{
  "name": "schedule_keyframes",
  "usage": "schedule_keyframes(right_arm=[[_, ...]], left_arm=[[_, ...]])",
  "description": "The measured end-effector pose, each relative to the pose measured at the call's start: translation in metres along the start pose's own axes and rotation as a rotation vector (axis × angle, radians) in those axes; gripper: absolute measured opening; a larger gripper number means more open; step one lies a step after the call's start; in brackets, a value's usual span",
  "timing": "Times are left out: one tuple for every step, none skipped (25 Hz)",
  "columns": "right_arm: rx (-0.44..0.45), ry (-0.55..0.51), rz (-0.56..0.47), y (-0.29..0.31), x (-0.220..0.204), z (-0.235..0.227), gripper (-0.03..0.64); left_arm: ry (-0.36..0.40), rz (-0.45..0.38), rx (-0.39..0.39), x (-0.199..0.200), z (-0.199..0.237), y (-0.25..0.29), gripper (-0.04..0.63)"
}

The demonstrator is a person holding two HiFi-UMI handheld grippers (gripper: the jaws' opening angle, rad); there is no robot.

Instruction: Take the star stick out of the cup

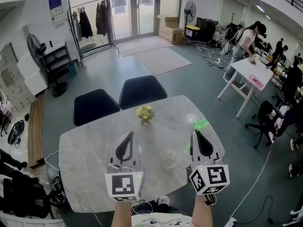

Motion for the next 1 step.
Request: schedule_keyframes(right_arm=[[0.001,-0.001,-0.001,-0.0002,-0.0002,0.0007,0.023]], left_arm=[[0.0,0.0,0.0,-0.0001,0.0002,-0.0004,0.0]])
Point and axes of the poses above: the fingertips, and each gripper's own axes: y forward along the fingers, z to its left, x out of its top, the point moved 5 cm from there along -y, backward along the fingers, and after that the axes turned 8 degrees about -x, right-handed, at the moved point
